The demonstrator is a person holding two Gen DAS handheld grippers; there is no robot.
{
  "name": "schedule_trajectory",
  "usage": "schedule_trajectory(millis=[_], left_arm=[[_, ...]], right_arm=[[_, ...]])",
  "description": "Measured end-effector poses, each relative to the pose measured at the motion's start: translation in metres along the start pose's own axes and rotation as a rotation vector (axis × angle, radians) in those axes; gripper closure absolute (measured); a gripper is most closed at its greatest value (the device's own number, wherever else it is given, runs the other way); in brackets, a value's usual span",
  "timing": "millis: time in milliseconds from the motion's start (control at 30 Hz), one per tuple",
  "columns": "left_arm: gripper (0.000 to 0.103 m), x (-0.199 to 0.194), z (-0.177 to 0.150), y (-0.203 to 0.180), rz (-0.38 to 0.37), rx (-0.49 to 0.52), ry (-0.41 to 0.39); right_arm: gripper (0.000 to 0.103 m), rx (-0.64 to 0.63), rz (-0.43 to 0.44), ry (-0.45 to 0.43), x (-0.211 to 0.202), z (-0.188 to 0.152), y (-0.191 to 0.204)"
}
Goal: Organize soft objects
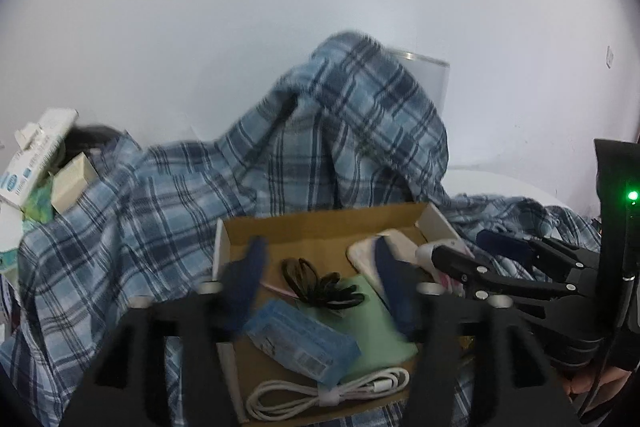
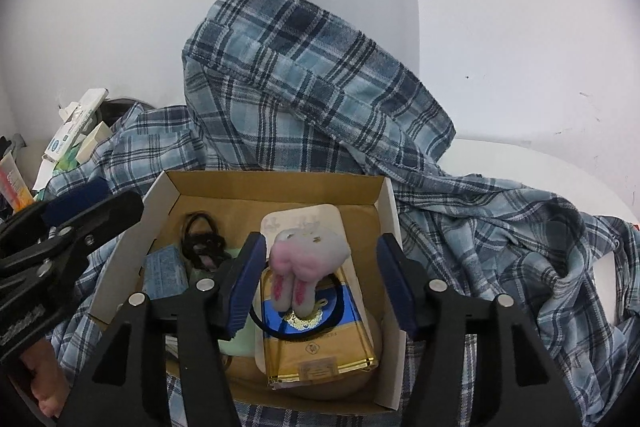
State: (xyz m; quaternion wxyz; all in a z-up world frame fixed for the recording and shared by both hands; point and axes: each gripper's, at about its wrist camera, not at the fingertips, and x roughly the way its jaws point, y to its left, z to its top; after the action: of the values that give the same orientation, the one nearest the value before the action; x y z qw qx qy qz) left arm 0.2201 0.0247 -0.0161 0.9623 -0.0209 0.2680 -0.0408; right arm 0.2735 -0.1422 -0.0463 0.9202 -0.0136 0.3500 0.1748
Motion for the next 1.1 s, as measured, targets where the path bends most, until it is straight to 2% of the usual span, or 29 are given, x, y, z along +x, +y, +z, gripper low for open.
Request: schedule_trajectory(millis=[333, 533, 633, 767, 867, 900, 933, 967, 1033, 1100], left_arm=[[0.040, -0.009, 0.003, 0.000, -0.005, 0.000, -0.018], [0.040, -0.033, 0.013, -0.006, 0.001, 0.024, -0.059], [0.040, -0.055, 0.017, -0.010, 0.014, 0.038, -0.098], [0.040, -0.098, 0.021, -0.012, 0.011, 0.039, -0.191], [0.038, -0.130, 0.018, -0.017, 0.002, 0.037, -0.268], [0.025, -0.140, 0.016, -0.019, 0.005, 0.038, -0.294], [0.007, -0.149, 0.014, -0.021, 0.013, 0.042, -0.323], [0.002, -0.156, 0.012, -0.023, 0.020, 0.046, -0.351], [0.000, -0.173, 0.005, -0.028, 0.039, 0.059, -0.430], [0.000, -0.184, 0.000, -0.033, 0.051, 0.083, -0.464]], right_arm=[[0.047, -0.020, -0.004, -0.038, -0.010, 0.006, 0.004], [0.047, -0.014, -0.009, -0.091, -0.041, 0.016, -0.001], [0.047, -0.027, -0.020, -0.140, -0.064, 0.021, -0.002], [0.046, -0.029, -0.028, -0.234, -0.104, 0.023, -0.003], [0.029, -0.036, -0.033, -0.324, -0.135, 0.019, -0.001], [0.019, -0.044, -0.035, -0.354, -0.146, 0.016, 0.000], [0.009, -0.054, -0.041, -0.385, -0.156, 0.014, 0.003], [0.004, -0.064, -0.048, -0.414, -0.165, 0.011, 0.005], [0.000, -0.079, -0.063, -0.478, -0.182, 0.003, 0.011], [0.000, -0.092, -0.079, -0.519, -0.195, -0.004, 0.015]])
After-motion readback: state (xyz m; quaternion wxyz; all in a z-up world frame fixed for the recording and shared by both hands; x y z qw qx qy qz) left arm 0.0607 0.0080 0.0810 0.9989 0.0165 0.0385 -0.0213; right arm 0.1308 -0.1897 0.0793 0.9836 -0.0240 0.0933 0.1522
